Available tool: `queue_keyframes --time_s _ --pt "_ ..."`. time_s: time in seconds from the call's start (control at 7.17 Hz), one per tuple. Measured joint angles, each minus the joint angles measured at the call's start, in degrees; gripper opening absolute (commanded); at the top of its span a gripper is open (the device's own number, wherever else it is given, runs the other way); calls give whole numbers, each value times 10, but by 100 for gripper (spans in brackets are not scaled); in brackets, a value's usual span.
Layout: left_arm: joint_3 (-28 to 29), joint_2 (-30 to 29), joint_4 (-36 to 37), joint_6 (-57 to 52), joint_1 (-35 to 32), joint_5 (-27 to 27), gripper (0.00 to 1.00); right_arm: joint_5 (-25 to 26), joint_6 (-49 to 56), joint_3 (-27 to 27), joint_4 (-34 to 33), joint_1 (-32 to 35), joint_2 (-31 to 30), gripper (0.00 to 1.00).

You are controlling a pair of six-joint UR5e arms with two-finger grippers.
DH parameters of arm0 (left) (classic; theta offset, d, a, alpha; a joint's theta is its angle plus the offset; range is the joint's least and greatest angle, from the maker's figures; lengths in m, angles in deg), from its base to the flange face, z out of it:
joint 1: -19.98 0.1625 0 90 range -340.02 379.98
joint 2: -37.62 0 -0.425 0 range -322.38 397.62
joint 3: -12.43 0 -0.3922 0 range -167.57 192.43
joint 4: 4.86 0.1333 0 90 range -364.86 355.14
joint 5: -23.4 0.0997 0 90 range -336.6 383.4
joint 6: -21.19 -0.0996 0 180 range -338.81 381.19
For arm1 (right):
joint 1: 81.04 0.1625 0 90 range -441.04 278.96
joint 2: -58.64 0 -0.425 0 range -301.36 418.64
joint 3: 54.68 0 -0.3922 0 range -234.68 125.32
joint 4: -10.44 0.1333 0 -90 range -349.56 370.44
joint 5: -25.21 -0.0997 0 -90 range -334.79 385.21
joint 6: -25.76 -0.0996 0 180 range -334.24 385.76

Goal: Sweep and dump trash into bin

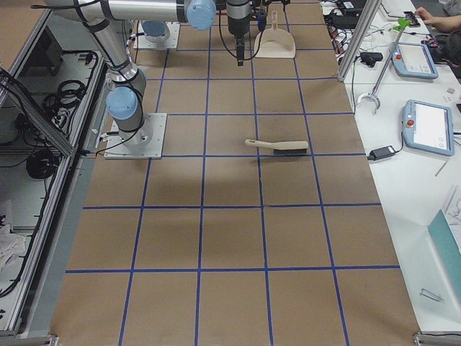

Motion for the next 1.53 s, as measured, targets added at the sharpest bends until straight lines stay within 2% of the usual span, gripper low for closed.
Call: queue_keyframes --time_s 0.28,0.7,1.12,1.53 --pt "7 54 -72 36 -2 -3 100 -5 -2 1 -4 0 1 100" --pt "7 128 -162 209 -18 -10 100 -2 -4 -1 -4 1 0 100" --pt "1 187 -199 500 -58 -18 100 -2 -5 -4 -4 1 -2 100" --pt "-23 214 -212 831 -108 -7 100 1 -4 -5 -6 2 -2 100"
